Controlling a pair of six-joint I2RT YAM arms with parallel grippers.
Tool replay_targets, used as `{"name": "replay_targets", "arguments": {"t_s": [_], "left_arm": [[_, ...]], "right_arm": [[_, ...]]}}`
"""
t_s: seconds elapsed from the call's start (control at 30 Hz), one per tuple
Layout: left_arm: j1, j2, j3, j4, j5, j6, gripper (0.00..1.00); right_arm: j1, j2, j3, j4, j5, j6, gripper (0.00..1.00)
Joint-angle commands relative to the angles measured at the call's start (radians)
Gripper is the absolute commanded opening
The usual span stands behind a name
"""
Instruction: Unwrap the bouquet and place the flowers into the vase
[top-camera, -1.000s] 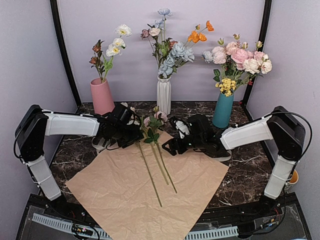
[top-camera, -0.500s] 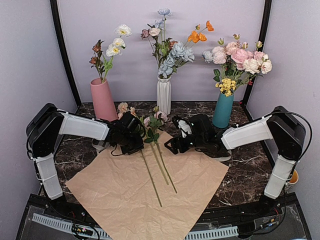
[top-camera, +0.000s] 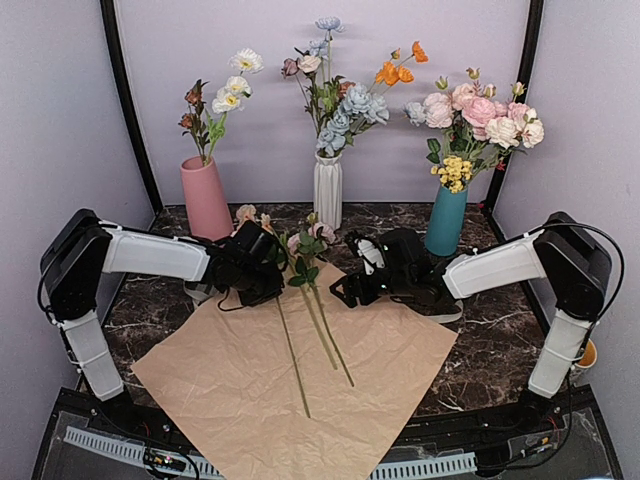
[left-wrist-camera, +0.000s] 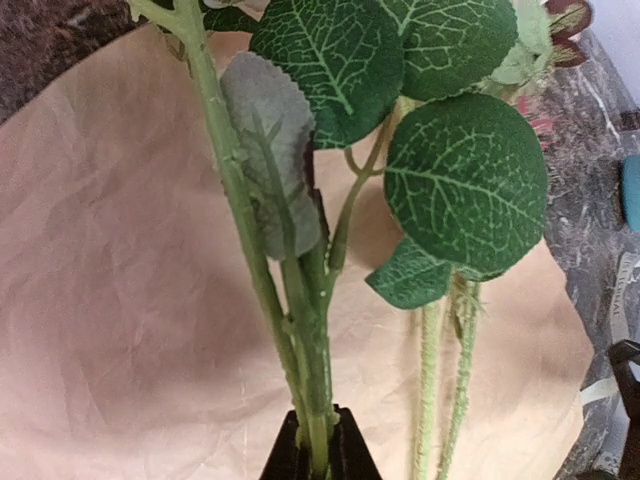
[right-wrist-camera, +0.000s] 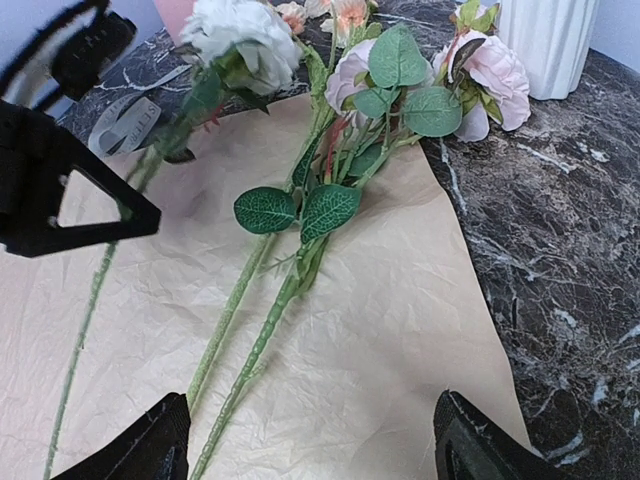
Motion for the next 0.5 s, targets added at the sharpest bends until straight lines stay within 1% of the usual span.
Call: {"name": "replay_targets", "arguments": {"t_s": [0.0, 0.13, 0.27, 0.37, 0.47], "left_arm": [[-0.006, -0.197, -0.031, -0.043, -0.053, 0.032, 0.00], [-0.006, -0.337, -0.051, -0.102, -0.080, 0.080, 0.00], [-0.006, -0.479, -0.045, -0.162, -0.114, 0.171, 0.00], [-0.006, -0.577, 0.008, -0.220, -0.133, 0.255, 0.00], [-0.006, -0.651, 0.117, -0.280, -0.147, 0.366, 0.00]], "right_arm": [[-0.007, 0.004, -0.001, 0.015, 0.000, 0.008, 0.83], [-0.007, -0.004, -0.008, 0.023, 0.001, 0.009, 0.83], [-0.007, 0.002, -0.005, 0.024, -0.004, 0.012, 0.83], [-0.007, 0.006, -0.003, 0.024, -0.006, 0.011, 0.83], [-0.007, 0.006, -0.003, 0.025, -0.005, 0.012, 0.83]]}}
